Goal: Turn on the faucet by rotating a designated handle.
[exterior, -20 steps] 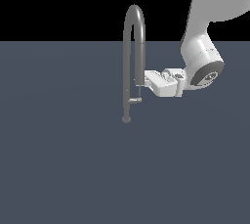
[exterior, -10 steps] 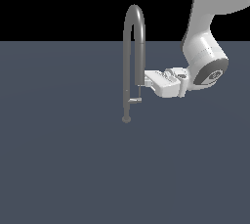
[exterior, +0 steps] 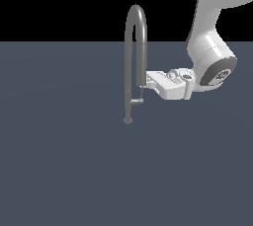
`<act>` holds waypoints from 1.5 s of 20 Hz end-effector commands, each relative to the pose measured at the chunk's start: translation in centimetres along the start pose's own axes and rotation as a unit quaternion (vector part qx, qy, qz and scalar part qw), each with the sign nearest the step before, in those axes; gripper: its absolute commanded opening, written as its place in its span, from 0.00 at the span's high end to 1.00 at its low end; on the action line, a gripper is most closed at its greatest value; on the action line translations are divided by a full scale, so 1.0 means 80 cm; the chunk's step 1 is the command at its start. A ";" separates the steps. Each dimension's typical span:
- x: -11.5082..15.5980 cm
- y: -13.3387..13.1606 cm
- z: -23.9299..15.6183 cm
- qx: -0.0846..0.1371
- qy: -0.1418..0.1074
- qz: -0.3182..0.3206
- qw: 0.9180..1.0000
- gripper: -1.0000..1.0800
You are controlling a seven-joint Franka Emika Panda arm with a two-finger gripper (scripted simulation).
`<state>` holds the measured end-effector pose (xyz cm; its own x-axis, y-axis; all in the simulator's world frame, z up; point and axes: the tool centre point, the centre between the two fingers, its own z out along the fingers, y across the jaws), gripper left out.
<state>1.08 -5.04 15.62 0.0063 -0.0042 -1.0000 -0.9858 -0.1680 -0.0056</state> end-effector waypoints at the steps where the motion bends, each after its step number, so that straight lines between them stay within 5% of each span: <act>1: 0.001 0.012 0.000 -0.001 -0.002 0.002 1.000 1.00; 18: 0.025 0.071 0.000 -0.003 -0.002 0.002 1.000 1.00; 20: 0.013 0.056 0.000 -0.002 0.002 -0.010 1.000 1.00; 27: 0.065 0.092 0.000 -0.003 -0.003 0.003 1.000 1.00; 30: 0.050 0.079 0.000 -0.005 -0.001 -0.010 1.000 1.00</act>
<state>-5.00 -6.06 12.07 0.0305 0.0021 -0.9995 -0.9836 -0.1778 -0.0304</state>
